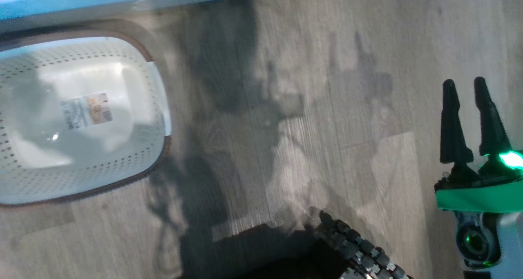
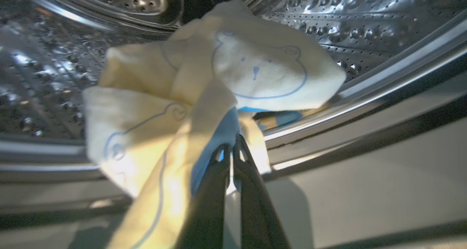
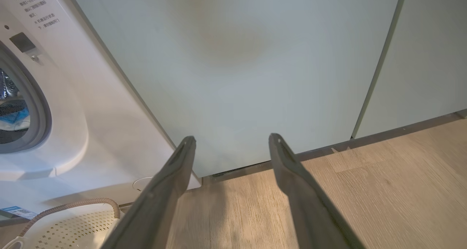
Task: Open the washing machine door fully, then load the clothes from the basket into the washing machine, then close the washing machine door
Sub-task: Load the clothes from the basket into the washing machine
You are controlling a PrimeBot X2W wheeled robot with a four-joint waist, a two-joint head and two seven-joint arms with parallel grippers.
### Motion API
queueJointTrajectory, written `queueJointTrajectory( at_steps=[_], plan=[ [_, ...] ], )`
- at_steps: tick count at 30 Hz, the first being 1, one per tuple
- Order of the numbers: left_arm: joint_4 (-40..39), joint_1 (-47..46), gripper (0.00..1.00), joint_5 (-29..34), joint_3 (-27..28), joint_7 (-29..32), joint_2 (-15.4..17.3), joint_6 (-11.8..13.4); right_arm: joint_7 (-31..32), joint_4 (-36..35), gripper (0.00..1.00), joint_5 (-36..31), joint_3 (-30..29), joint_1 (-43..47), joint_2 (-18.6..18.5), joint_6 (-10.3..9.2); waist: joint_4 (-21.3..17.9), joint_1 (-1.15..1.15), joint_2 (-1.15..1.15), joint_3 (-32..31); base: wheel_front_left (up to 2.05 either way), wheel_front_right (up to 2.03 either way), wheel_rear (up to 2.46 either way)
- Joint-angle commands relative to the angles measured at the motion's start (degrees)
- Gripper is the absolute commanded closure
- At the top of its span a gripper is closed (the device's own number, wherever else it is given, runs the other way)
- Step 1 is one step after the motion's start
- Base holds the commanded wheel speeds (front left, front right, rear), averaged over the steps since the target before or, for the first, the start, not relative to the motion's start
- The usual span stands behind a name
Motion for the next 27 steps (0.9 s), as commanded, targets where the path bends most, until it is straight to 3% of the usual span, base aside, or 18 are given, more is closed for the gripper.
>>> queueJointTrajectory(
  at_steps=[1,6,13,27],
  plan=[
    [-0.06,-3.53,1.0,0.99,1.36,1.02,3.63,-0.69,-0.37,-1.27,0.0,0.79,1.33,0.59,-0.97,-0.16,-2.08,0.0,0.0,1.74,0.0,0.0,0.0],
    [4.08,-9.68,1.0,3.07,0.22,2.06,4.92,-2.25,-0.37,-1.3,0.0,2.08,2.66,0.38,-0.97,-0.16,-4.9,0.0,0.0,3.77,0.0,0.0,0.0],
    [9.44,-17.6,1.0,7.52,-1.17,-1.68,6.12,-3.25,-0.37,-1.62,0.0,2.89,2.98,1.06,-0.97,-0.16,-7.01,0.0,0.0,5.69,0.0,0.0,0.0],
    [19.5,-34.26,1.0,19.96,-6.28,-23.05,2.14,-0.59,-0.37,-2.86,0.0,2.94,2.45,2.71,-0.97,-0.16,-6.33,0.0,0.0,8.53,0.0,0.0,0.0]
  ],
)
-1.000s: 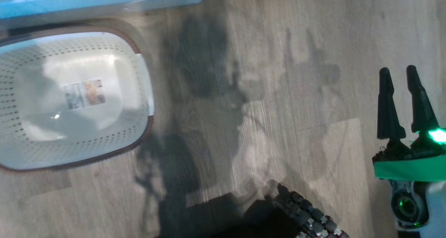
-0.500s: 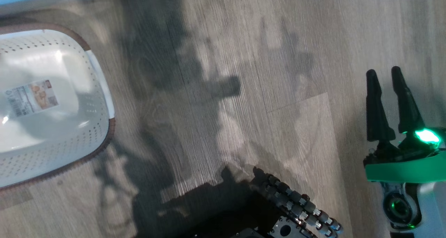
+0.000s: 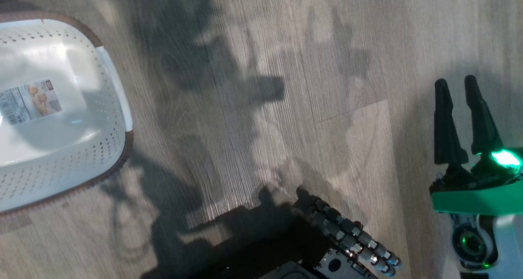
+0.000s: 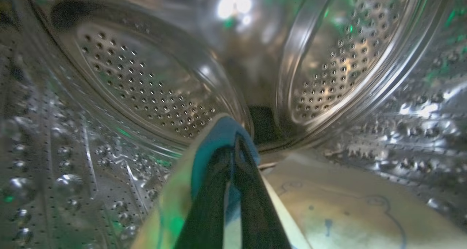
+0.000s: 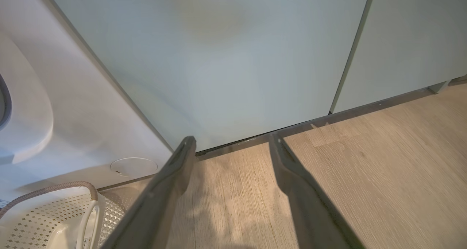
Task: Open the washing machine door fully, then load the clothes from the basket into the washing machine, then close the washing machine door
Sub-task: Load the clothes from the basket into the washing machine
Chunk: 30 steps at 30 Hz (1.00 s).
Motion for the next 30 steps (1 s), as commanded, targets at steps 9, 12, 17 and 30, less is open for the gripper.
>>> queueJointTrajectory(
  at_steps=[9,12,17,30],
  plan=[
    [9.12,-4.62,1.0,0.91,-1.88,2.11,-1.54,-1.57,-0.37,-1.82,0.0,-0.01,0.41,2.35,-1.04,-0.16,0.69,0.0,0.0,0.66,0.0,0.0,0.0],
    [10.88,-5.48,0.55,0.11,-1.9,2.84,-2.46,-2.14,-0.37,-1.84,0.0,-0.31,0.32,2.11,-1.04,-0.16,0.9,0.0,0.0,0.75,0.0,0.0,0.0],
    [12.63,-6.23,0.0,-1.19,-1.65,4.61,-4.06,-1.67,-0.37,-1.84,0.0,-0.71,0.65,1.28,-1.04,-0.16,1.39,0.0,0.0,1.01,0.0,0.0,0.0],
    [6.1,2.67,0.0,-6.93,0.68,0.52,-6.36,-0.24,-0.37,-1.47,0.0,-3.1,-1.34,-1.57,-1.04,-0.16,5.86,0.0,0.0,-0.86,0.0,0.0,0.0]
  ],
)
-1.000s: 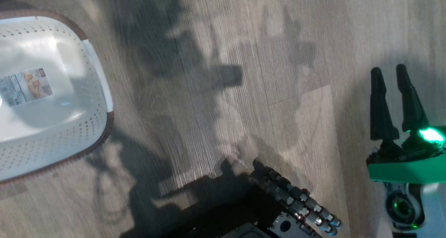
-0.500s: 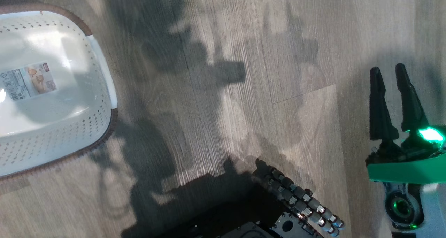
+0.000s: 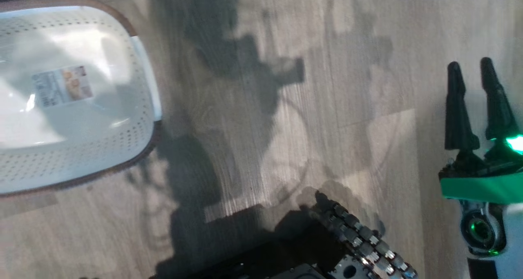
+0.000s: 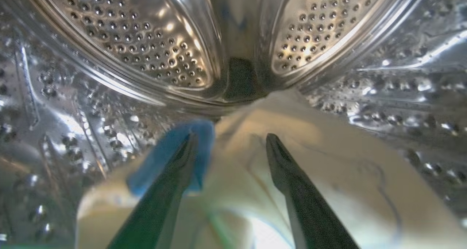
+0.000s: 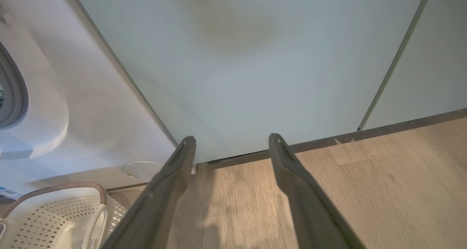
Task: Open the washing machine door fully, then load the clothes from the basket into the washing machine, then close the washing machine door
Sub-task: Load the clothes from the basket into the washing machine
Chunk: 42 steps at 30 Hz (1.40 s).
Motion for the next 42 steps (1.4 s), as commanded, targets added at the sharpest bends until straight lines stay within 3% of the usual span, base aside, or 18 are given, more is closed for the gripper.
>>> queueJointTrajectory(
  at_steps=[1,12,23,30,34,42],
  plan=[
    [-2.55,0.99,0.0,-0.38,1.22,-0.81,1.82,0.55,-0.37,-1.42,0.0,-0.7,0.09,1.2,-1.04,-0.16,1.57,0.0,0.0,-1.24,0.0,0.0,0.0],
    [-21.97,24.95,0.0,-8.69,7.0,-8.47,1.12,6.81,-0.37,-1.84,0.0,-5.11,-4.05,2.42,-1.04,-0.16,8.15,0.0,0.0,-6.23,0.0,0.0,0.0],
    [-47.42,51.82,0.0,-10.56,9.87,-14.13,-0.34,17.28,-0.37,-1.82,0.0,-10.12,-5.89,4.07,-1.04,-0.16,14.01,0.0,0.0,-12.91,0.0,0.0,0.0],
    [-57.22,67.91,0.0,-10.82,9.57,-16.39,-2.79,22.87,-0.37,-1.05,0.0,-13.37,-6.97,6.31,-1.04,-0.16,17.37,0.0,0.0,-18.7,0.0,0.0,0.0],
    [-58.96,75.36,0.0,-12.03,8.98,-17.5,-5.24,24.37,-0.37,-0.69,0.0,-15.41,-7.96,8.29,-1.04,-0.16,19.54,0.0,0.0,-22.53,0.0,0.0,0.0],
    [-56.57,83.57,0.0,-13.62,7.38,-18.9,-9.06,22.9,-0.37,0.44,0.0,-18.59,-8.33,11.87,-1.04,-0.16,22.8,0.0,0.0,-30.6,0.0,0.0,0.0]
  ],
)
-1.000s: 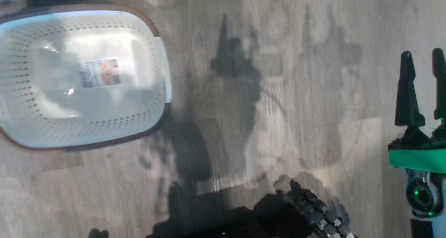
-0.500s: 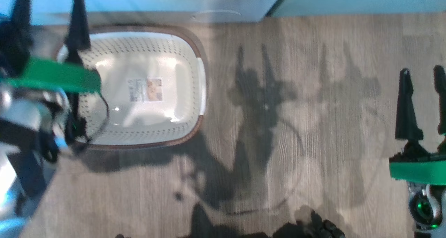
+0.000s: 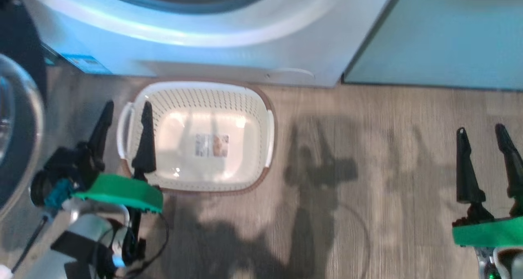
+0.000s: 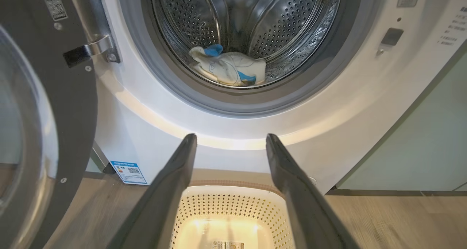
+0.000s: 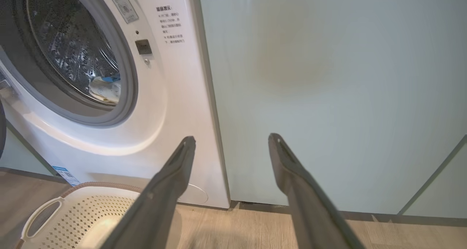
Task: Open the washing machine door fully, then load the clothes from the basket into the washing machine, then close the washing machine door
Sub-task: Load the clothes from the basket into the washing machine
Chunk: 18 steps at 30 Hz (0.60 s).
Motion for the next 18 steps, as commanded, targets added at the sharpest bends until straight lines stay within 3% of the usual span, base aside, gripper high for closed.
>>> queueJointTrajectory(
  at_steps=[1,11,18],
  plan=[
    [-1.14,-0.07,0.0,0.0,2.06,-0.56,1.03,-0.17,-0.37,-1.48,0.0,-0.32,0.74,0.75,-0.97,-0.16,2.03,0.01,-0.01,-3.78,0.0,0.0,0.0],
    [1.92,5.69,0.0,-0.57,2.42,-0.91,-2.17,-1.85,-0.37,0.29,0.0,-1.32,1.02,4.08,-0.97,-0.16,3.49,0.01,-0.01,-12.51,0.0,0.0,0.0],
    [4.39,8.18,0.0,-3.39,2.96,-0.95,-2.84,-6.43,0.29,0.82,0.0,-1.67,0.91,5.77,-0.97,-0.16,3.75,0.01,-0.01,-16.88,0.0,0.0,0.0]
  ],
)
